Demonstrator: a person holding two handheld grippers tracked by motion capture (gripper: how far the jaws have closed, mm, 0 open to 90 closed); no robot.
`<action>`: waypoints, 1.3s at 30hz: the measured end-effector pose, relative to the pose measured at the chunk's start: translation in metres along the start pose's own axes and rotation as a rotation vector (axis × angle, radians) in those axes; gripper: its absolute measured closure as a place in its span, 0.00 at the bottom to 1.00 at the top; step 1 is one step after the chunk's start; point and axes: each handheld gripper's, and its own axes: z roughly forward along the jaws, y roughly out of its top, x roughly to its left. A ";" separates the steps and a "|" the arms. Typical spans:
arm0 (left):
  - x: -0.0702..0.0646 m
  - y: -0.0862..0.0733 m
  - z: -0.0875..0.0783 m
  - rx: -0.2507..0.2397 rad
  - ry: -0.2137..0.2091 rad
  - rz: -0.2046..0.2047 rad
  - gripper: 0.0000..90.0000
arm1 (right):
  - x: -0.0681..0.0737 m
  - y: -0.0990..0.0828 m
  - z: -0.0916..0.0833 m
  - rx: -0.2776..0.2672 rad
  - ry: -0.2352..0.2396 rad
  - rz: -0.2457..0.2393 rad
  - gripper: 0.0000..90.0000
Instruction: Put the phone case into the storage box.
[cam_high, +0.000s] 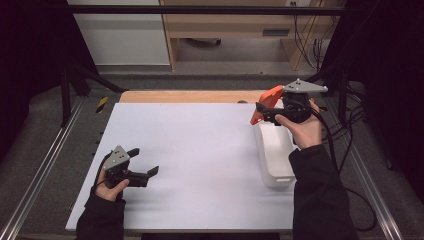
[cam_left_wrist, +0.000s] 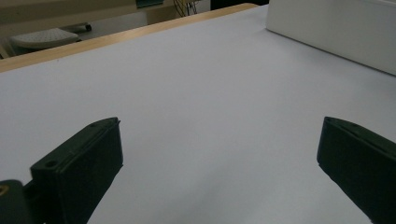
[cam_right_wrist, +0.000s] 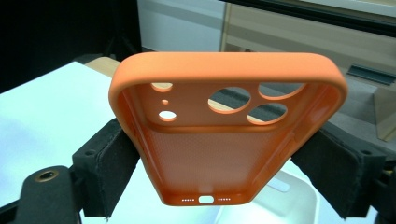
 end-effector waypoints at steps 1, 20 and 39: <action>0.000 0.000 0.000 0.000 -0.001 0.000 0.00 | -0.001 0.001 0.001 0.000 -0.005 0.000 0.18; 0.000 -0.001 0.002 0.007 -0.007 0.005 0.00 | -0.024 0.001 0.025 0.011 -0.122 0.058 0.18; 0.000 -0.001 0.003 0.013 -0.013 0.011 0.00 | -0.037 -0.017 0.052 0.083 -0.207 0.113 0.18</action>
